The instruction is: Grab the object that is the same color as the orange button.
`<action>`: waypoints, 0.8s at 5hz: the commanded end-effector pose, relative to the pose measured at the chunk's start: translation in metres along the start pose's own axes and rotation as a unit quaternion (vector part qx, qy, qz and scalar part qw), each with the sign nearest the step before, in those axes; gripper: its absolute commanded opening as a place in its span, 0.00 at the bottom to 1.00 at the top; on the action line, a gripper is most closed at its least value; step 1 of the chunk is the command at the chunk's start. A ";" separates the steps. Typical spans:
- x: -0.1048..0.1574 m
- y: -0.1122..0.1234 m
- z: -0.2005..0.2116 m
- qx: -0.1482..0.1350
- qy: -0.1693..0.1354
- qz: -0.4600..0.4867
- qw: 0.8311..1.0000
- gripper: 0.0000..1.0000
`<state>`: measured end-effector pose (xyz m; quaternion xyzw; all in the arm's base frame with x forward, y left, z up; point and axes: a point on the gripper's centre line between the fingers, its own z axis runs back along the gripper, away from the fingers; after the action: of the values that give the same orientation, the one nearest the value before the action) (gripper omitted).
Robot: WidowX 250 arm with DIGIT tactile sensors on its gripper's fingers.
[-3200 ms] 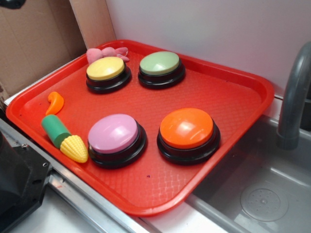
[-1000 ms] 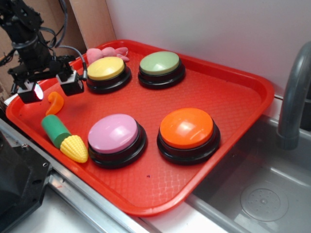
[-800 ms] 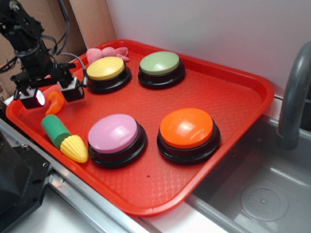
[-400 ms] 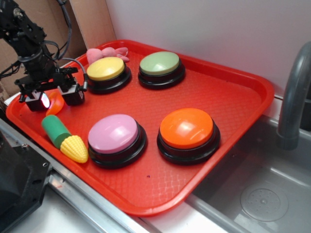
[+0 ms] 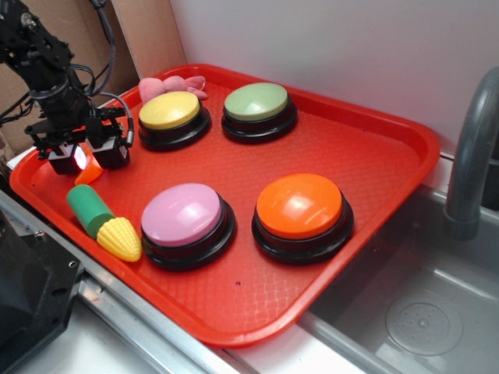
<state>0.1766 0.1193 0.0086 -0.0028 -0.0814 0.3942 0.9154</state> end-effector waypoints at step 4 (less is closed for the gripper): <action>0.016 -0.047 0.081 -0.013 0.013 -0.011 1.000 0.00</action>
<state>0.2057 0.0870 0.0811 -0.0234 -0.0435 0.3855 0.9214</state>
